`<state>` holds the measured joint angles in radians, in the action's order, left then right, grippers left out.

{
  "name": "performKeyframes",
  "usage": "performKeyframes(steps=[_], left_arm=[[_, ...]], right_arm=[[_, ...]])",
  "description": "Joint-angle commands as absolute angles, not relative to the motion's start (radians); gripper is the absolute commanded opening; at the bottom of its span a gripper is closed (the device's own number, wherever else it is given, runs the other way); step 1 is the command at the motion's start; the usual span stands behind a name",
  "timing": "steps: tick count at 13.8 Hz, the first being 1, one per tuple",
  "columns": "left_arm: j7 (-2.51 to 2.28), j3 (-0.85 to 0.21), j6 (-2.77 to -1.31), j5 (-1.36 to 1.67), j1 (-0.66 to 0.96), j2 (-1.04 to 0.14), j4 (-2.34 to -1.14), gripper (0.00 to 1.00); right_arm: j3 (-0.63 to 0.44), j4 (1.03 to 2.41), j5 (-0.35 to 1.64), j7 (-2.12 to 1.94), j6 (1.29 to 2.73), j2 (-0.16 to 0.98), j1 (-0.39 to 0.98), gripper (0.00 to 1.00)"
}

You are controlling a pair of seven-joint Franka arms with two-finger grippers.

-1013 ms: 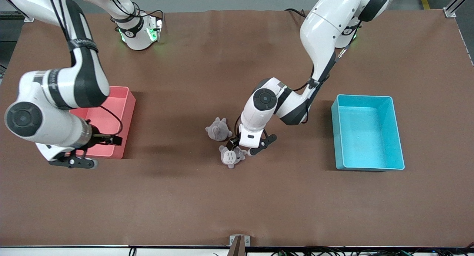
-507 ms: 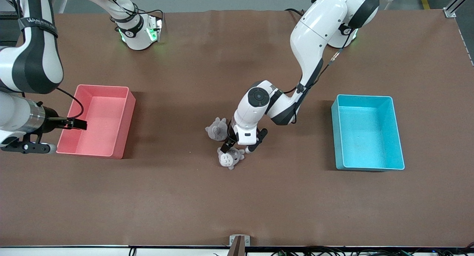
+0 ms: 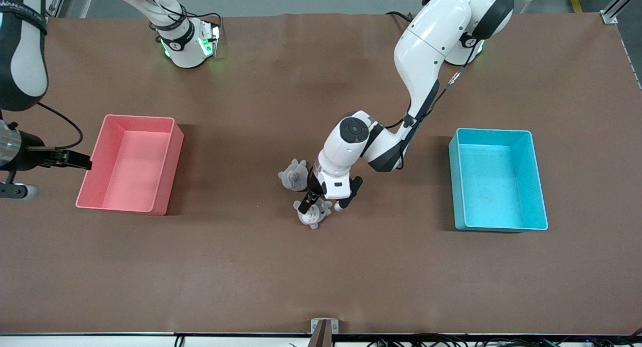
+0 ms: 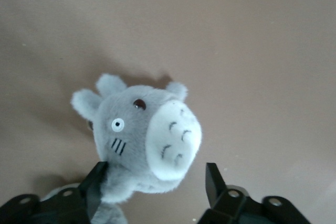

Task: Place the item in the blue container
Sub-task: 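Carry the plush with the left gripper into the blue box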

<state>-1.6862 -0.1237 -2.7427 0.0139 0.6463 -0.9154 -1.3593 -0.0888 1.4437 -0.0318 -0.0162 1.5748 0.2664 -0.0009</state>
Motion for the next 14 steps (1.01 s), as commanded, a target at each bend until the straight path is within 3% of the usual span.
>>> performKeyframes(steps=[1,4,5,7,9,12,14], left_arm=[[-1.686,-0.114,-2.777,0.037,0.655,-0.942,-1.341,0.76],[-1.678,-0.115,-2.777,0.034,0.657,-0.951,-1.348,0.71],[-1.672,-0.114,-2.777,0.032,0.655,-0.956,-1.348,0.62],[-1.672,-0.114,-2.777,0.032,0.652,-0.957,-1.347,0.21],[-1.674,-0.112,-2.777,0.025,0.649,-0.951,-1.347,0.00],[-1.647,-0.107,-2.744,-0.047,0.638,-0.907,-1.353,0.00],[-1.616,-0.100,-2.605,-0.077,0.603,-0.832,-1.353,0.00]], right_arm=[[-0.069,1.413,-0.017,-0.028,1.539,0.264,-0.021,1.00],[-0.068,1.411,-0.012,-0.028,1.522,0.264,-0.015,1.00],[-0.064,1.411,-0.009,-0.028,1.516,0.259,-0.014,1.00],[-0.063,1.411,-0.009,-0.022,1.470,0.255,-0.011,1.00],[-0.058,1.411,-0.009,-0.029,1.457,0.250,-0.009,1.00],[-0.058,1.422,-0.008,-0.025,1.457,0.221,0.003,1.00],[-0.060,1.446,-0.008,-0.026,1.459,0.195,0.008,1.00]])
